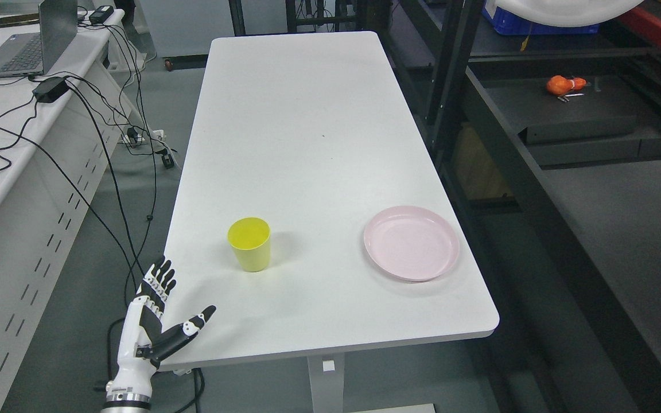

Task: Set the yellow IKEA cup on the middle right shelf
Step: 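Raise the left hand and open it toward the yellow cup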

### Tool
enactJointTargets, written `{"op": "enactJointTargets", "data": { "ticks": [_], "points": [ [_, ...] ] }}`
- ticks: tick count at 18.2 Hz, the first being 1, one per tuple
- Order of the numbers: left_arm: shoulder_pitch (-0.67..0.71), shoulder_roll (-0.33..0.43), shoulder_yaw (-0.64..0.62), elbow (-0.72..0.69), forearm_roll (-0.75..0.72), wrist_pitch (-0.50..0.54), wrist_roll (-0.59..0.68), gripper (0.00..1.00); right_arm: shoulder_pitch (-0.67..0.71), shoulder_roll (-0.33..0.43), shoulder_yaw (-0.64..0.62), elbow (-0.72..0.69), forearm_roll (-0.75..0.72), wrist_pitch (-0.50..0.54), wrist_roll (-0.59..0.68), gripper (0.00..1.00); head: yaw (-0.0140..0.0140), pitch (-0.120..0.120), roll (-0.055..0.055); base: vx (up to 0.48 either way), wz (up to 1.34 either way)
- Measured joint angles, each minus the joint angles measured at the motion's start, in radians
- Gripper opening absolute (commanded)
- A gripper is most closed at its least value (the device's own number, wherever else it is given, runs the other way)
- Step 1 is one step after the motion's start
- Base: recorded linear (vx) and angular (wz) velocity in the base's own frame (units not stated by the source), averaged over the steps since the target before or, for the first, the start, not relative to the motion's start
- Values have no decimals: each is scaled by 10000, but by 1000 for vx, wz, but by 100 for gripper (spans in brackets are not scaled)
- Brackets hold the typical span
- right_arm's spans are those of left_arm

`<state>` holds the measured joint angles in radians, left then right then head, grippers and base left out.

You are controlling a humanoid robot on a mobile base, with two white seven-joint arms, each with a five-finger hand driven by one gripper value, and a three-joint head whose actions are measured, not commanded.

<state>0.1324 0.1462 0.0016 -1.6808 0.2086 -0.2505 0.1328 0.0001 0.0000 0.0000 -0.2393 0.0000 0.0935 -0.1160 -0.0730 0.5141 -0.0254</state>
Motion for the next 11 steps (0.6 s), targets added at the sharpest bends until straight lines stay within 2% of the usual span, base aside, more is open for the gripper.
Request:
{"op": "enactJointTargets", "data": {
  "ticks": [6, 11],
  "points": [
    [-223, -32, -6, 73, 0, 9, 2, 99, 0, 0, 0, 0, 0, 0, 0, 99, 0, 0, 0, 0, 0],
    [-1099, -17, -11, 735, -9, 38, 5, 99, -3, 0, 0, -1, 0, 0, 2, 99, 0, 0, 0, 0, 0]
  ]
}}
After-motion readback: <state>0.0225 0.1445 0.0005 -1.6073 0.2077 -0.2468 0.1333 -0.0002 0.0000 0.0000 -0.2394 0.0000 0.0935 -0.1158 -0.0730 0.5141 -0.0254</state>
